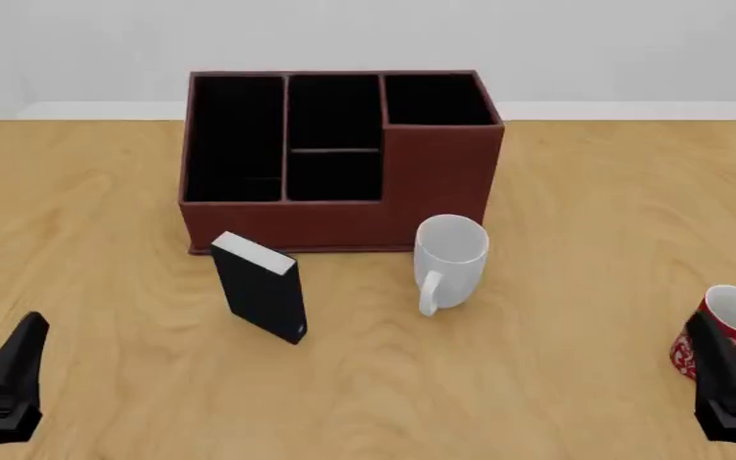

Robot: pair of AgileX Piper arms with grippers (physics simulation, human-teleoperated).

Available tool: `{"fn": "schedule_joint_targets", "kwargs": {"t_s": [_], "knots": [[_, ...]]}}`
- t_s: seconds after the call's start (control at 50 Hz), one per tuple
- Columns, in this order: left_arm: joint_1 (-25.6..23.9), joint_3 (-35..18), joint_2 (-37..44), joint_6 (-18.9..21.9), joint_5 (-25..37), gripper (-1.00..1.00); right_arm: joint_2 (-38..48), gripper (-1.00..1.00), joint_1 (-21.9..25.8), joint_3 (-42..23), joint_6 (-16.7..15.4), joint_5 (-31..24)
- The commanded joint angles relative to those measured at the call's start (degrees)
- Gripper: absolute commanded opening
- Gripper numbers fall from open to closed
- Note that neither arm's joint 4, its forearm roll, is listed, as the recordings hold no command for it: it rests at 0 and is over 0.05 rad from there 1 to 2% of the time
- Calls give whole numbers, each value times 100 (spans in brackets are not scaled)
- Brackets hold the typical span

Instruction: Pick up the red mug and place it to the right of the caddy.

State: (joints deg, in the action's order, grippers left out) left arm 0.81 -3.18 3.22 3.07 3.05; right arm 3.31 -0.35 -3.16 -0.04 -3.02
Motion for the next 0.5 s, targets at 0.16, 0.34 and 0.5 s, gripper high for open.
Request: {"fn": "schedule_joint_targets", "kwargs": {"t_s": [0.16,0.34,0.5], "knots": [[-81,293,-280,-307,-316,100,-212,100,56,292,26,364],[-81,293,-280,-307,-316,100,-207,100,109,307,-14,358],[-80,293,-281,-308,-316,100,-141,100,108,310,77,428]]}}
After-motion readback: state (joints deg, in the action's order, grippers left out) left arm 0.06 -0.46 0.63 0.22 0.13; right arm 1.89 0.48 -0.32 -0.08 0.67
